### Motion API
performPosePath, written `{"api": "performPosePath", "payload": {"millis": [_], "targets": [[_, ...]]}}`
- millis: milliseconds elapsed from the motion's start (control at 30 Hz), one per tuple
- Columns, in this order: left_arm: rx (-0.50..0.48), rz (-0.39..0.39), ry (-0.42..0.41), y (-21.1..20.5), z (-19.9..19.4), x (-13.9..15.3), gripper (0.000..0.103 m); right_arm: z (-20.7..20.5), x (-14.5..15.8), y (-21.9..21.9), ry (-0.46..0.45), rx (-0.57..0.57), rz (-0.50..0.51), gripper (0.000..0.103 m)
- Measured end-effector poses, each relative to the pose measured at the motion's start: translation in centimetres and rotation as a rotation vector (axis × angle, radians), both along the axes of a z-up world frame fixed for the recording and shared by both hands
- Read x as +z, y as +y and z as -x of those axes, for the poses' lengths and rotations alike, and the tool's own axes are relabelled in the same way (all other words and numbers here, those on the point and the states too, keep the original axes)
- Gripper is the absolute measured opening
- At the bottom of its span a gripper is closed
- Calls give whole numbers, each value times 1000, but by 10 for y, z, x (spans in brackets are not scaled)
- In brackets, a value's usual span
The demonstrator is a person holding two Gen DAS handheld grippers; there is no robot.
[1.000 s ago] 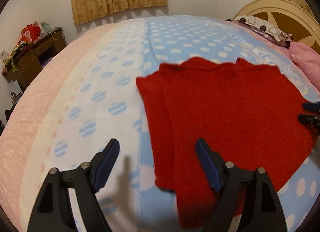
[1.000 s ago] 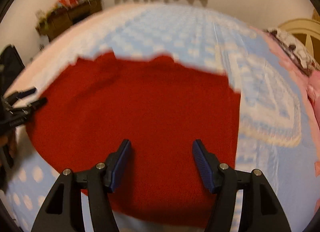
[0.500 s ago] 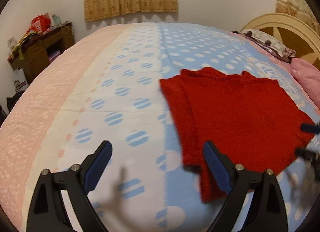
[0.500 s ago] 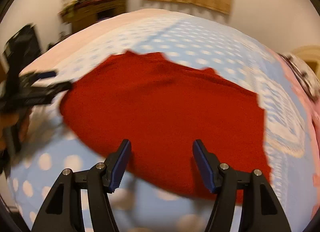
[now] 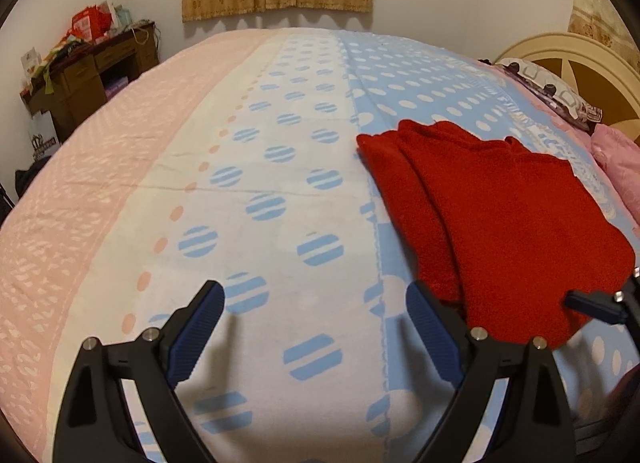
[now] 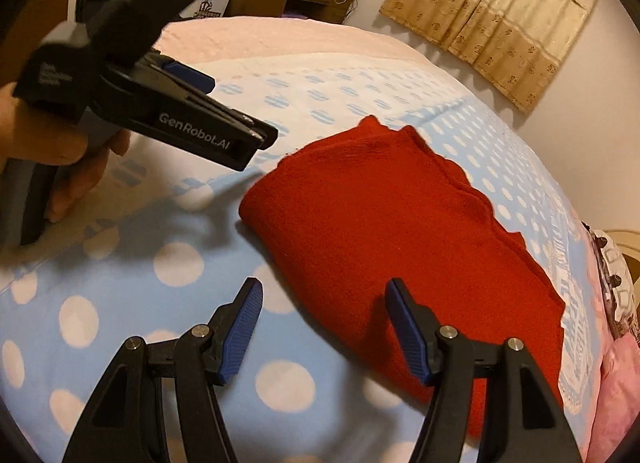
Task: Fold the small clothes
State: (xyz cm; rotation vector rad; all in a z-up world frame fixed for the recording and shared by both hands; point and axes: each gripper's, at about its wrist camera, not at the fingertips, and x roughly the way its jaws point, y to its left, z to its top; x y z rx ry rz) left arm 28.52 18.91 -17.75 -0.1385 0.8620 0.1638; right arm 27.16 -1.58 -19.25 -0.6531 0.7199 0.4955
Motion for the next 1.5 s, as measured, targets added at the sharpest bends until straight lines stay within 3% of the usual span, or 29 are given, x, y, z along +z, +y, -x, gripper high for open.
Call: {"api": "performPosePath", "payload": {"millis": [400,700,833,1033,1133,1167,1200,1233,1333,1500], "targets": [[-37,121,18,15,-35,8,95,-2,-6,25,-98,28,52,65],[-113,369,13,10,-78,1,95,3,-14,38,-177,54,120,64],[-125,421,50,4,-101,-11,95,7,-17,39,-176,64,126,54],[-173,415,36,-6,-119,-14,92,9,-23,45,-190,79,157,42],[-180,404,44,-8,-125,-15,72,10,-22,46,-189,79,159,36],[-183,403,44,-7,-126,-16,56,10,-22,46,-192,74,162,32],[-199,416,53,-7,-128,-17,27,10,-21,46,-196,68,168,30],[-209,443,62,-5,-130,-19,21,10,-20,45,-199,62,167,25],[-199,488,64,-1,-131,-17,16,13,-8,40,-187,40,127,17],[-188,584,52,7,-129,-14,13,11,-1,27,-169,28,83,15]]}}
